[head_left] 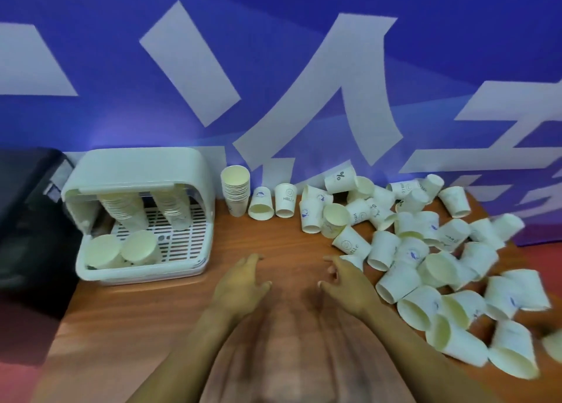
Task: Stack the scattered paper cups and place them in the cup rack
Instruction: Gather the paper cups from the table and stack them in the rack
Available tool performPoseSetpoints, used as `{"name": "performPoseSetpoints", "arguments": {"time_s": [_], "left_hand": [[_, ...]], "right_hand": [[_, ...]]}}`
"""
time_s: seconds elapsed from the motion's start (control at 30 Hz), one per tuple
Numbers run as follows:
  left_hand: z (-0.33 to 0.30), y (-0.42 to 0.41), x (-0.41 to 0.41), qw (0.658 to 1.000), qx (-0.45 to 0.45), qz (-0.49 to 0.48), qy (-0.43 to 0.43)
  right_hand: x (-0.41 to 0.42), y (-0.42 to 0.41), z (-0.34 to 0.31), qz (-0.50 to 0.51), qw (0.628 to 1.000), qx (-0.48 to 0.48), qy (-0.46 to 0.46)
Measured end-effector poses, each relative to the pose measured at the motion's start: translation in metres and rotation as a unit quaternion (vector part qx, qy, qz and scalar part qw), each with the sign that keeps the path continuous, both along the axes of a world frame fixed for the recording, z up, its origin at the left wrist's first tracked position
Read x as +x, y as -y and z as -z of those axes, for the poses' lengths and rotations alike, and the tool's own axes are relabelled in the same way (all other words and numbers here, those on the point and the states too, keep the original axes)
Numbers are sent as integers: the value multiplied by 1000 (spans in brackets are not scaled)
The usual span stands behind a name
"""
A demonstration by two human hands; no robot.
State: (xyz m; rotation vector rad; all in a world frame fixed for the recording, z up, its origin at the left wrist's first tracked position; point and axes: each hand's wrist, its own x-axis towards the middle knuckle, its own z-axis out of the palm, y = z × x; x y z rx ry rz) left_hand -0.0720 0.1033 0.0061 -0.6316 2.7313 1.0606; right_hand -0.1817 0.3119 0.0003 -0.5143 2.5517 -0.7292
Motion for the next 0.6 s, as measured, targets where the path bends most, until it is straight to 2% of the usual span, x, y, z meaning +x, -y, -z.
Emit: {"name": "performPoseSetpoints", "arguments": {"time_s": [0.27, 0.47, 0.6], "left_hand": [[23, -117, -67, 997, 59, -23, 50], [30, -130, -101, 996, 56, -32, 68], [34, -135, -129, 993, 43, -46, 95]], "right_hand": [[-90, -84, 6, -1, 1000, 4, -5], [-127, -84, 13, -47, 998, 3, -33], [-148, -69, 25, -82, 996, 10, -19]]}}
